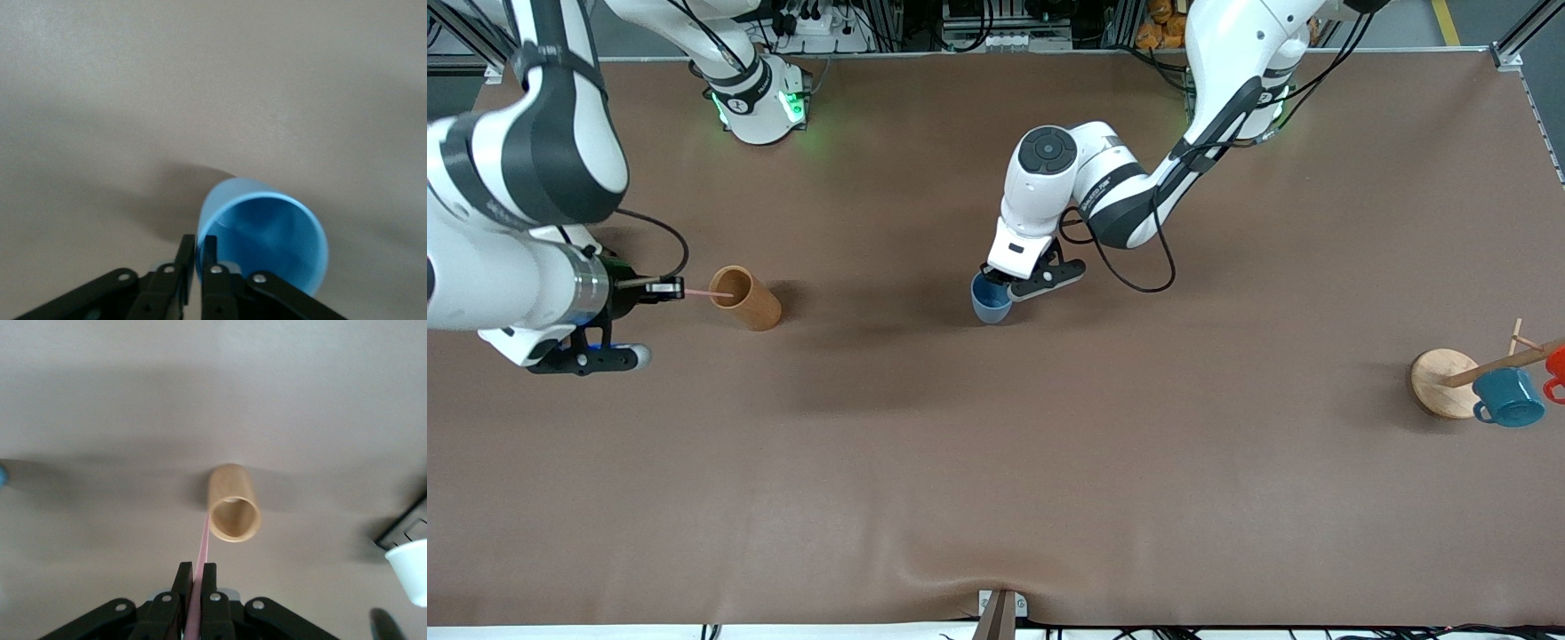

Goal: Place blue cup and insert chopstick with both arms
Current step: 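Carry the blue cup with the left gripper while the right gripper pulls the chopstick, then release the blue cup with the left gripper while the right gripper brings the chopstick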

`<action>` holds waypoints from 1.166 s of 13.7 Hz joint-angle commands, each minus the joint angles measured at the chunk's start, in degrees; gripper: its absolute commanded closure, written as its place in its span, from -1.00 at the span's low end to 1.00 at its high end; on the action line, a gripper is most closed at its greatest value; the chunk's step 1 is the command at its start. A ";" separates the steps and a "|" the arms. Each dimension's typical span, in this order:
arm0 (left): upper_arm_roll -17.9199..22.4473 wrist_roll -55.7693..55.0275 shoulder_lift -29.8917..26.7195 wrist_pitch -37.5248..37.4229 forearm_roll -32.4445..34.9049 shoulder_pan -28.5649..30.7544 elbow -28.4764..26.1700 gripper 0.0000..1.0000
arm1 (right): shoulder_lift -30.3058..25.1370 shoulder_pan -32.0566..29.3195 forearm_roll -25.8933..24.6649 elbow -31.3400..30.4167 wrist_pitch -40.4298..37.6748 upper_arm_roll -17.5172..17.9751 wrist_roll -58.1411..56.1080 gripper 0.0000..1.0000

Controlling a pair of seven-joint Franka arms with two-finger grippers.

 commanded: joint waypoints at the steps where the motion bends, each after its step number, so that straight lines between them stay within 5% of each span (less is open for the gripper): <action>1: 0.27 -1.37 -0.92 -4.84 1.78 -0.22 2.04 -1.00 | 0.38 0.42 1.75 2.84 2.87 4.26 -0.55 1.00; 3: 0.00 -1.28 -4.69 -10.10 1.00 0.92 3.36 -1.00 | 0.64 1.29 1.75 2.84 5.26 7.70 0.06 1.00; 7: -0.08 1.34 -9.11 -25.74 0.73 5.47 13.18 -1.00 | 1.17 7.78 1.49 2.58 12.10 8.06 0.68 1.00; 10: 0.00 15.02 -9.89 -34.70 -3.57 11.27 20.74 -1.00 | 1.96 12.43 1.66 2.58 16.85 8.06 5.77 1.00; 16: -0.09 37.09 -16.74 -41.93 -10.59 22.62 22.26 -1.00 | 5.64 25.10 -3.59 2.40 26.44 7.80 6.05 1.00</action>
